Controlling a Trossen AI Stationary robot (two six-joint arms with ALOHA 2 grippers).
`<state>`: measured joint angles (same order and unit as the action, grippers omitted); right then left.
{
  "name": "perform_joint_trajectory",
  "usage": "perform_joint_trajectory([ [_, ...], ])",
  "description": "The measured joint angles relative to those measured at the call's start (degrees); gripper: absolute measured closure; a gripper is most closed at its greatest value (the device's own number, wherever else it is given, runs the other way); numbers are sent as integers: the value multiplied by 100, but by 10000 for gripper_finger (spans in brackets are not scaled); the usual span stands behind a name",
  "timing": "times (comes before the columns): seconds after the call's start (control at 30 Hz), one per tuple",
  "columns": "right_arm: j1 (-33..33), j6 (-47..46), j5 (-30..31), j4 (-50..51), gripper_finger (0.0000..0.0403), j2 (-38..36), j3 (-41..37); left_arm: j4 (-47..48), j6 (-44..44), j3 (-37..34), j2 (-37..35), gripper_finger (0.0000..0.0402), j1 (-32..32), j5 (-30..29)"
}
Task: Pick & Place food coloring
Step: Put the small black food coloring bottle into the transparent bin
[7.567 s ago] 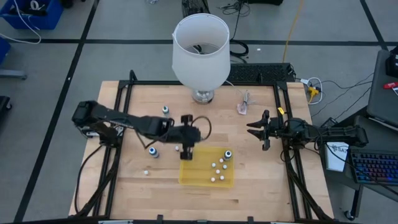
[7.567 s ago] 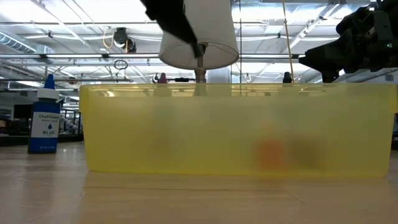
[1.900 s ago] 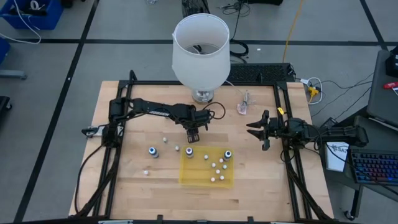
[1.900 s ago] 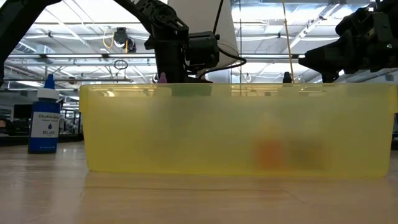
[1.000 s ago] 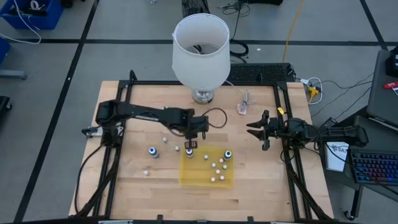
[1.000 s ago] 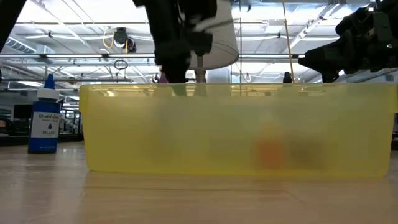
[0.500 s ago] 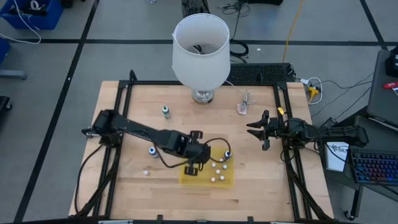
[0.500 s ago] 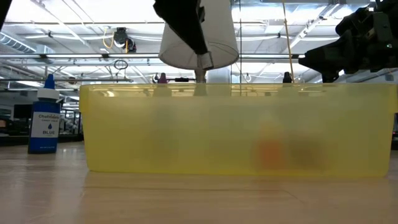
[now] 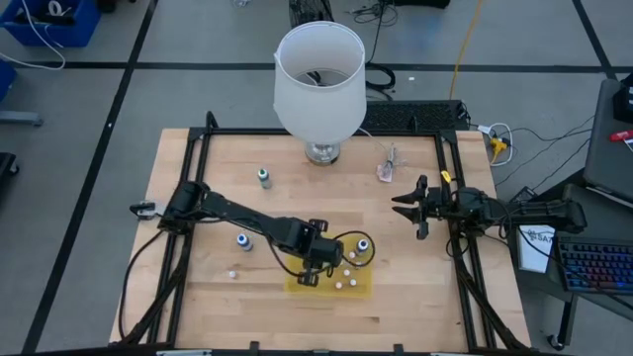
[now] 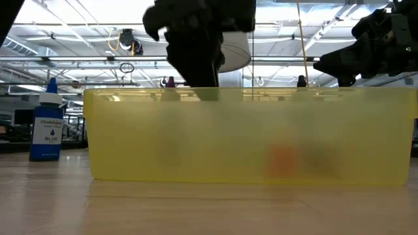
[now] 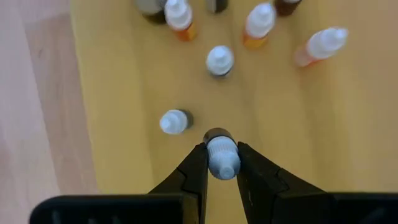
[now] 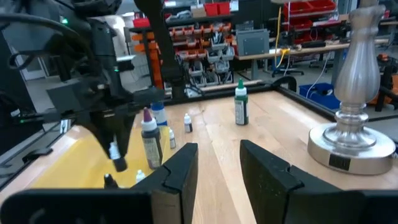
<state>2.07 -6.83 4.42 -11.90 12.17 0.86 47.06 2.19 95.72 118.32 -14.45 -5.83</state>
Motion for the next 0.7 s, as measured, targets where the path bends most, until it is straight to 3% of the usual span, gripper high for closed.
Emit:
perform_joint_trajectory([
  [0.4, -1, 2, -2, -3, 291, 19, -1, 262, 161, -3, 265, 334, 181, 52],
  [0.7, -1, 0, -2, 1, 291, 37, 0, 223, 152, -15, 443, 331, 240, 429],
])
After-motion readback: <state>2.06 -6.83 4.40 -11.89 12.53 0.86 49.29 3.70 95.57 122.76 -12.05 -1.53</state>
